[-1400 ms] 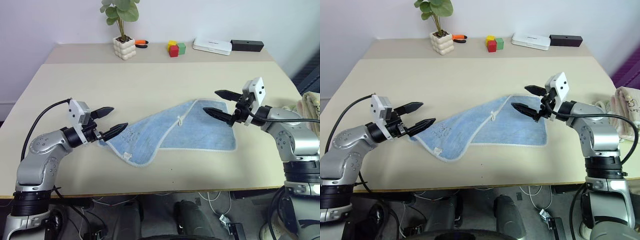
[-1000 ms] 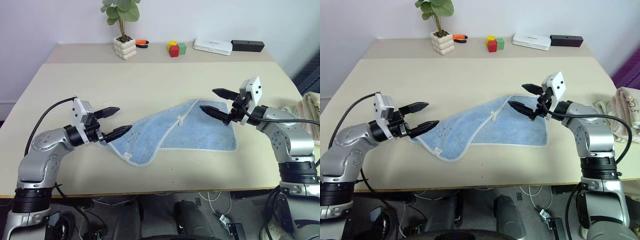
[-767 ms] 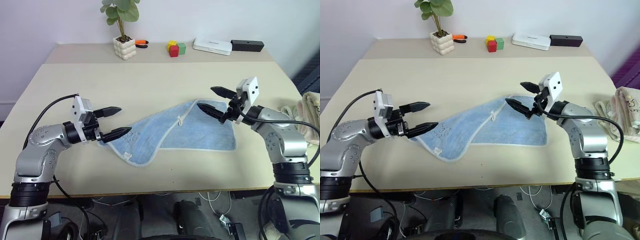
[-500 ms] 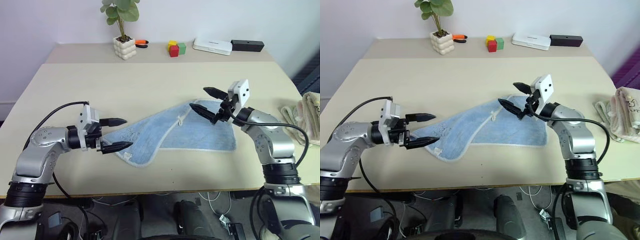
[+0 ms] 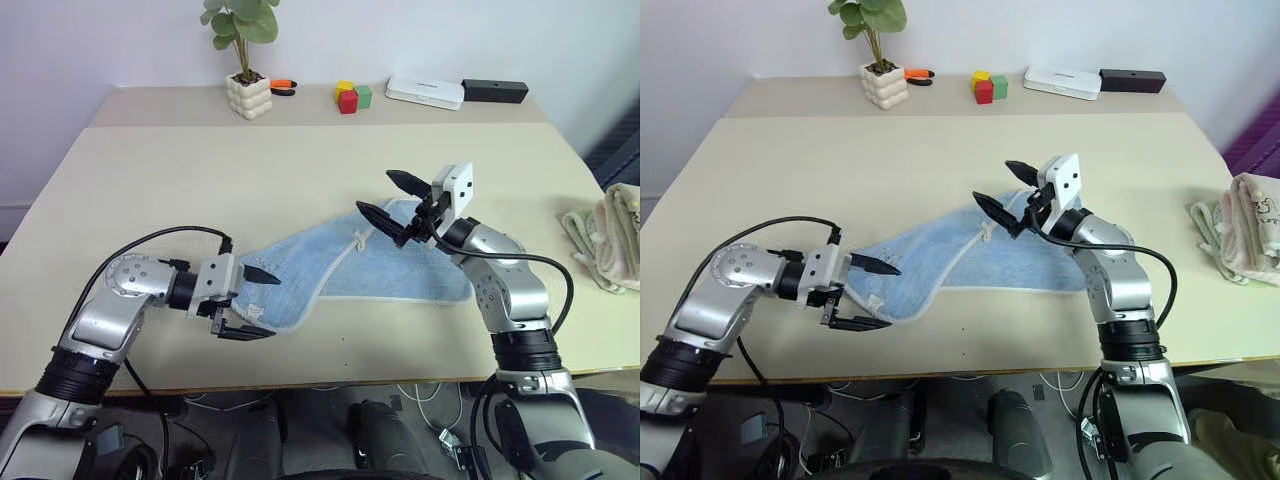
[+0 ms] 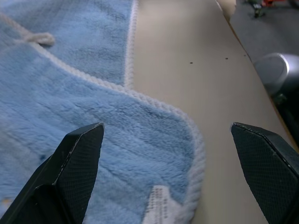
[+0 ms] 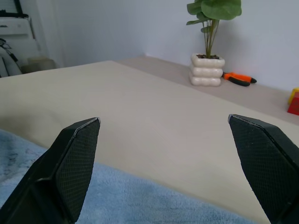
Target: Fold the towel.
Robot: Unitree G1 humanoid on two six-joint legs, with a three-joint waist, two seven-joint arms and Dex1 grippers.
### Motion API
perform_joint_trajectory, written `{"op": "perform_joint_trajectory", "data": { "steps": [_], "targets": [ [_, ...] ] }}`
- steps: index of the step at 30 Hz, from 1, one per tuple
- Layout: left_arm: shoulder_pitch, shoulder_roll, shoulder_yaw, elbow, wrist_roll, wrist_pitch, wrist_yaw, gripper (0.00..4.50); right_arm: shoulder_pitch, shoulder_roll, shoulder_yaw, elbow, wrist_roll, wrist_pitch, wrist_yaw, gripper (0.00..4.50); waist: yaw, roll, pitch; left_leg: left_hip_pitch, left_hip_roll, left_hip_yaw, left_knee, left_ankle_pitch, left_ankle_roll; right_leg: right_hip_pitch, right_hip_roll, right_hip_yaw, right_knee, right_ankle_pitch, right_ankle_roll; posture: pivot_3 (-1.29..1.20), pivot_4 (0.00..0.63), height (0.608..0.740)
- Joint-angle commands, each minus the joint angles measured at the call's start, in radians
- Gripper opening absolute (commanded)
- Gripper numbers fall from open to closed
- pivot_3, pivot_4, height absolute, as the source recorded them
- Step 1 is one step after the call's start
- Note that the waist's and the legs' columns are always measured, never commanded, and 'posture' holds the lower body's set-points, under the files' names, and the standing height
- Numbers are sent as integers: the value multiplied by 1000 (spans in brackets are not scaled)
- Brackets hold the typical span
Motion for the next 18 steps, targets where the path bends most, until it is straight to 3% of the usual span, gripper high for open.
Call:
{"op": "perform_joint_trajectory", "data": {
  "steps": [1, 10, 13, 18],
  "targets": [
    [-19, -31, -12, -26, -9, -17, 2, 4431, 15, 20, -17, -76, 18, -21, -29, 4500, 0, 0, 0, 0, 0, 0, 0, 0, 0, 0, 0, 0, 0, 0, 0, 0, 150, 740],
    [5, -45, -90, -1, 88, -88, 1, 4431, 64, 23, -24, -143, 28, -2, -65, 4500, -1, 0, 0, 0, 0, 0, 0, 0, 0, 0, 0, 0, 0, 0, 0, 0, 150, 740],
    [-6, -33, -119, 49, 158, -122, 14, 3643, 74, 22, -23, -158, 32, 6, -73, 4500, -1, 0, 0, 0, 0, 0, 0, 0, 0, 0, 0, 0, 0, 0, 0, 0, 150, 740],
    [2, -33, -151, 112, 245, -160, 63, 1137, 70, 11, -25, -160, 39, 14, -77, 4500, 2, 1, -1, 1, 0, 0, 1, 0, 0, 1, 0, 0, 0, 0, 0, 0, 150, 740]
  ]
}}
